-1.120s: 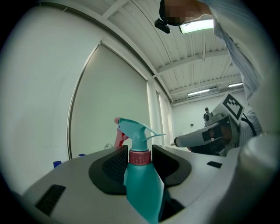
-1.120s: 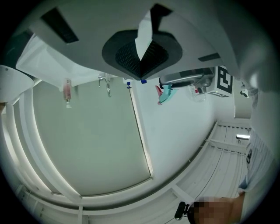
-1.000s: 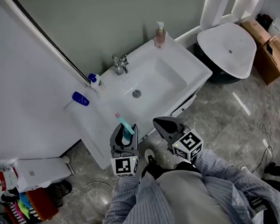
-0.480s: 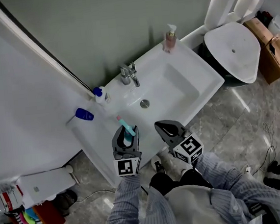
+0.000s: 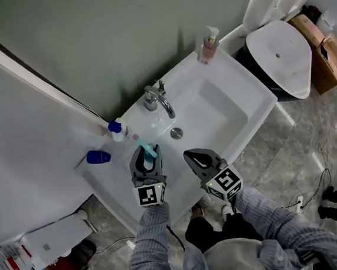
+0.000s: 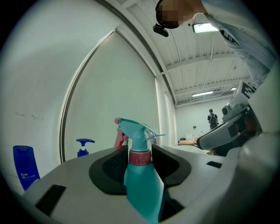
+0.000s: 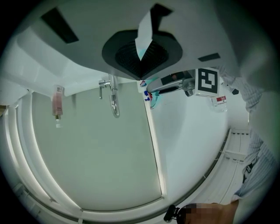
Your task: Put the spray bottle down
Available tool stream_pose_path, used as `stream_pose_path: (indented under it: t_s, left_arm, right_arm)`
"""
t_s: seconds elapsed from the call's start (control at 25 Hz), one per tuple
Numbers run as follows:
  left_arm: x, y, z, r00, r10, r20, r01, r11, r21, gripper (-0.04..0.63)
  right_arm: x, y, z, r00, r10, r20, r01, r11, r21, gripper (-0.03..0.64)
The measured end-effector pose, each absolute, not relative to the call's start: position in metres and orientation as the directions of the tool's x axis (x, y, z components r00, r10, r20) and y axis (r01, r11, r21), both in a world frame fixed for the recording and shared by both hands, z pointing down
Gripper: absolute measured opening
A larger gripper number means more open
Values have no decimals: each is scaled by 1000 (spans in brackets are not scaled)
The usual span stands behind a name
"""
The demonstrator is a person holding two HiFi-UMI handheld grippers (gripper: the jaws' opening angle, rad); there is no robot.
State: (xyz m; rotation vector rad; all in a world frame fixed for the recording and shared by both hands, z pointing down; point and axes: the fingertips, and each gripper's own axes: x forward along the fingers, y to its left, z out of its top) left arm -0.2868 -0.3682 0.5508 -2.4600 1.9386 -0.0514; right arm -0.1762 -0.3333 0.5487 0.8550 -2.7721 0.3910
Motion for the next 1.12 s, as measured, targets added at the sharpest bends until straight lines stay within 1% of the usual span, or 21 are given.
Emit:
stream_pose_path:
  t_s: [0.44, 0.76, 1.12]
  left_arm:
    - [-304, -438, 569, 243, -970, -15, -969, -242, -58, 167]
    - [-304, -475, 585, 255, -966, -33, -966, -253, -59, 167]
    - [-313, -506, 594, 218, -975, -43, -975, -215, -49, 167]
  right_arm:
    - [-187, -368, 574, -785, -543, 298, -604, 777, -174, 15]
    - [-174, -372, 590, -761, -565, 318, -636, 746, -196, 15]
    - [-162, -371, 599, -738, -570, 362, -659, 723, -206, 15]
